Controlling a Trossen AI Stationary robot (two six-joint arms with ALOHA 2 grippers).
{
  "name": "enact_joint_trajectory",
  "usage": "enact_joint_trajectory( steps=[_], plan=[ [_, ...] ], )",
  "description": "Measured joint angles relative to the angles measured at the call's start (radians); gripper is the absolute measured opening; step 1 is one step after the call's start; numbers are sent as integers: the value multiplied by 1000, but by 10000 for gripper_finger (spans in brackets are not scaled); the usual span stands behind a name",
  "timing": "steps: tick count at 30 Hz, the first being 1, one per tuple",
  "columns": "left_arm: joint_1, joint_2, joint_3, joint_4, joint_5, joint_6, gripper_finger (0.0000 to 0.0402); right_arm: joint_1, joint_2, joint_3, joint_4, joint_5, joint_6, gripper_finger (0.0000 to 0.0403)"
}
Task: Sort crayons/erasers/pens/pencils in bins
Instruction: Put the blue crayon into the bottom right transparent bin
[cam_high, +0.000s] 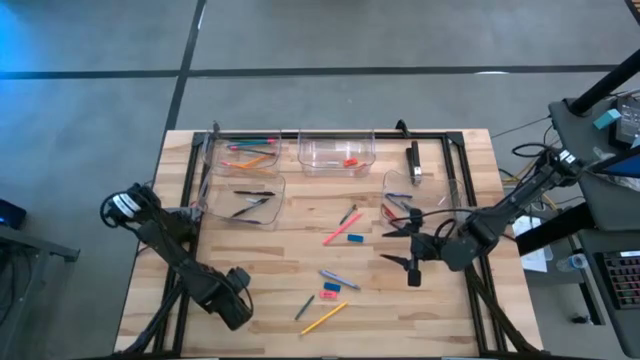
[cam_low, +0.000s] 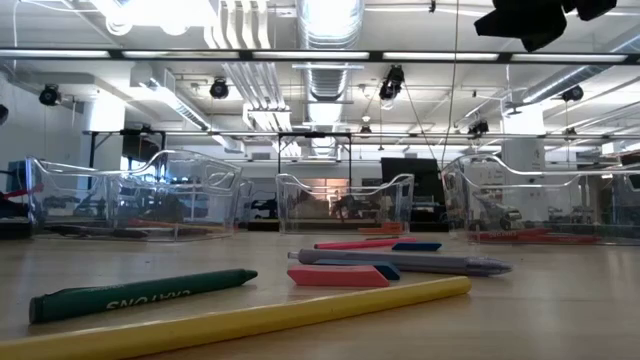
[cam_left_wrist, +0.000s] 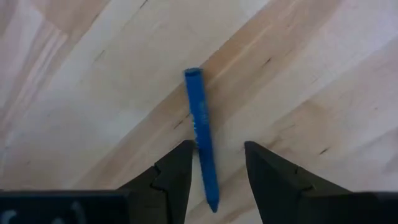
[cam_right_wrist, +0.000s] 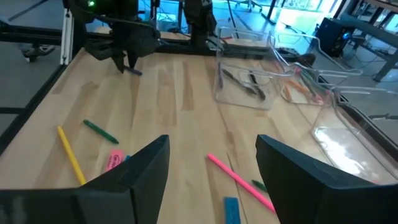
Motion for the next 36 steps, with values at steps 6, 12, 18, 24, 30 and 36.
enact_joint_trajectory(
  steps=[6, 12, 18, 24, 30, 36],
  plan=[
    [-13, 49, -55, 65, 3, -22, 133, 0, 33, 0, 72, 0, -43, 228],
    [-12, 94, -72, 63, 33, -6, 80, 0, 28, 0, 95, 1, -87, 228],
    [-12, 94, -65, 40, 23, 14, 10, 0, 26, 0, 105, 1, -97, 228],
    [10, 10, -11, -35, -28, 64, 5, 0, 25, -1, 106, 1, -107, 228],
    [34, -139, -6, -50, -397, 92, 2, 0, 25, 1, 106, 3, -135, 228],
    [144, -222, -7, 53, -635, 356, 1, 0, -7, 2, 104, 35, -181, 228]
  ],
)
